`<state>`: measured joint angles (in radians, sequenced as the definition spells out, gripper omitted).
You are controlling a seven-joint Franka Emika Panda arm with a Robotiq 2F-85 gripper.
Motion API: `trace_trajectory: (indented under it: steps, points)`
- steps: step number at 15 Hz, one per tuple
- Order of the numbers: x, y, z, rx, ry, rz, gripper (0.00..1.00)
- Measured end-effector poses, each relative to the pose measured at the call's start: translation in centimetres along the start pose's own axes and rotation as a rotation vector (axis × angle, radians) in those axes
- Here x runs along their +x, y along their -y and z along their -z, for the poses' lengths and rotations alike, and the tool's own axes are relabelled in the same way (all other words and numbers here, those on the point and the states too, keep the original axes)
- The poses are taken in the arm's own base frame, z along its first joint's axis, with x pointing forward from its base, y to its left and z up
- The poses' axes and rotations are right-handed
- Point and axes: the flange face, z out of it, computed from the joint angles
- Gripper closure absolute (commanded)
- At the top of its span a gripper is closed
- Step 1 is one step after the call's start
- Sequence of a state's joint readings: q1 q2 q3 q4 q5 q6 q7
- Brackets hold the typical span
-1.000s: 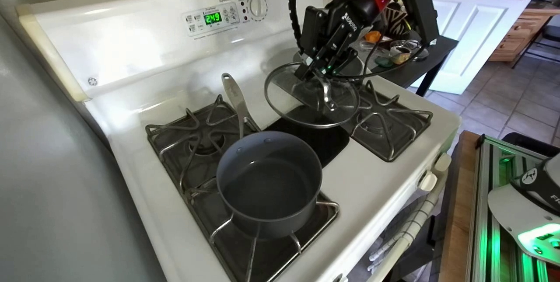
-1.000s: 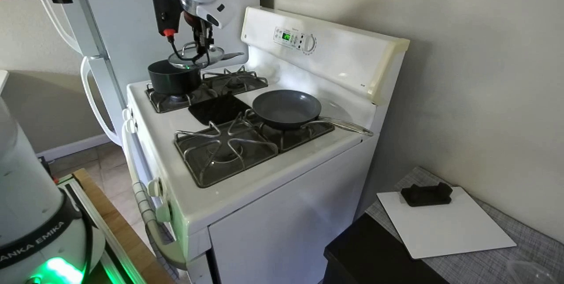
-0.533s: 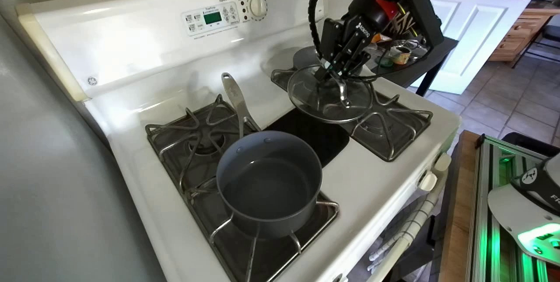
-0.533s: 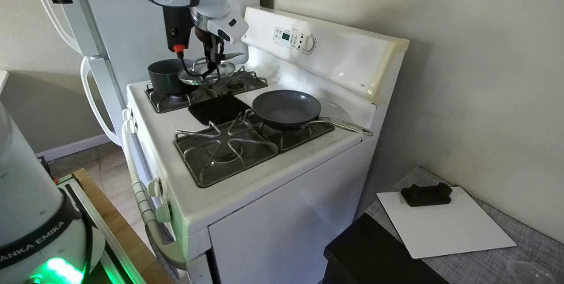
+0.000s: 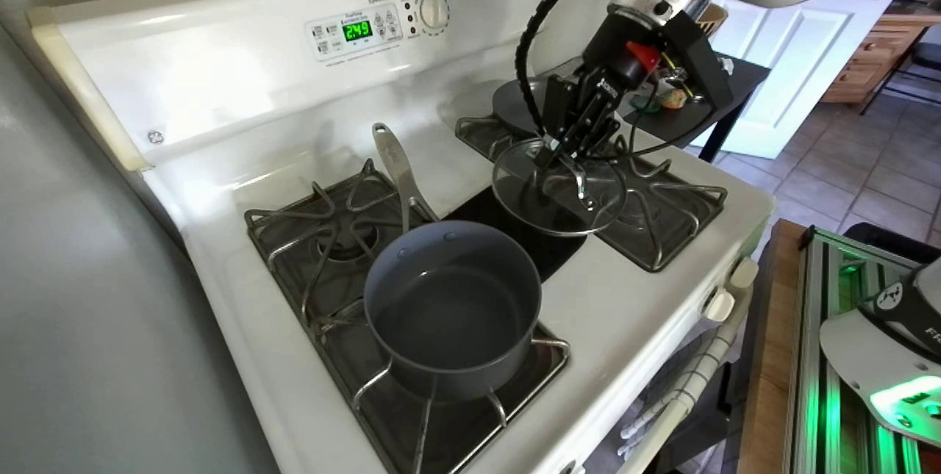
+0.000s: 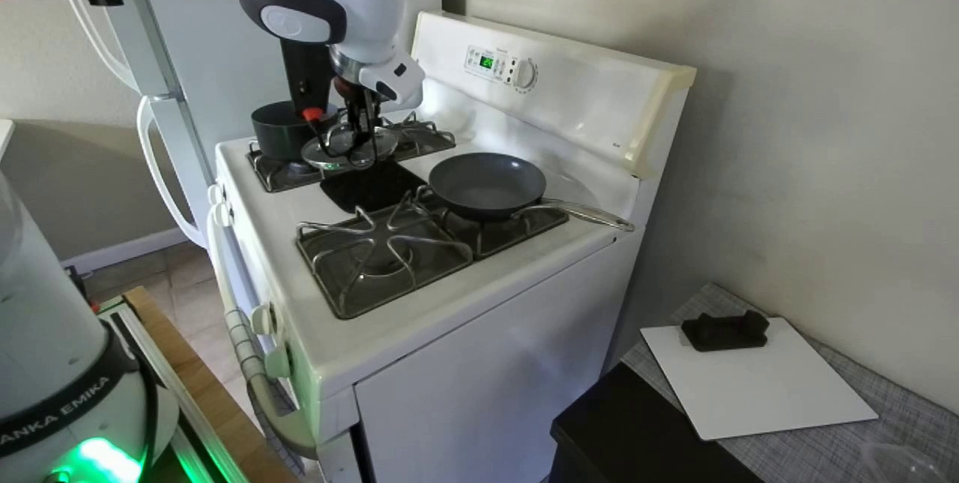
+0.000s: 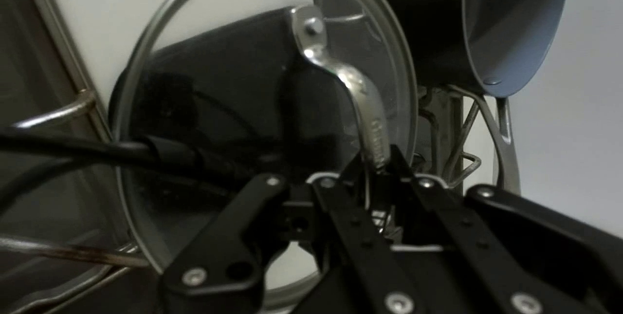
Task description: Remove the glass lid from the grey pot and put it on the black pot holder on the stove
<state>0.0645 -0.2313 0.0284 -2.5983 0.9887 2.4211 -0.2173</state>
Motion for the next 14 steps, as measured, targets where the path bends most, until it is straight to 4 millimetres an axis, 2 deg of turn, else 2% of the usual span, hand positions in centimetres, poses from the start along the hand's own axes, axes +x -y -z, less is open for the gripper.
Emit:
trace_trajectory:
  steps: [6, 14]
  points:
    - [0.5, -0.5, -0.8, -0.007, 0.011, -0.013, 1.0]
    - [4.0, -2.1, -4.8, 0.018, 0.044, 0.019, 1.0]
